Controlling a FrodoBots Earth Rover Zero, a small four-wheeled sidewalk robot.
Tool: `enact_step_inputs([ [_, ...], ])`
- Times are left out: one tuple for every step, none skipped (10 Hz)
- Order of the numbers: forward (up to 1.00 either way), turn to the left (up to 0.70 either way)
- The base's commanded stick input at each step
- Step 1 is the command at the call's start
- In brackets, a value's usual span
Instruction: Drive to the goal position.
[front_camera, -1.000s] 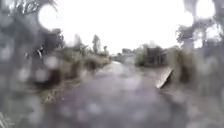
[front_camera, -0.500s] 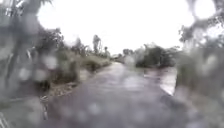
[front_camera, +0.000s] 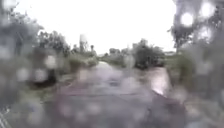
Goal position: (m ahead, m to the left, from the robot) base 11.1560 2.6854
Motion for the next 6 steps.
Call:
enact_step_inputs([
  [1.0, 0.0],
  [1.0, 0.0],
  [1.0, 0.0],
  [1.0, 0.0],
  [1.0, 0.0],
  [1.0, 0.0],
])
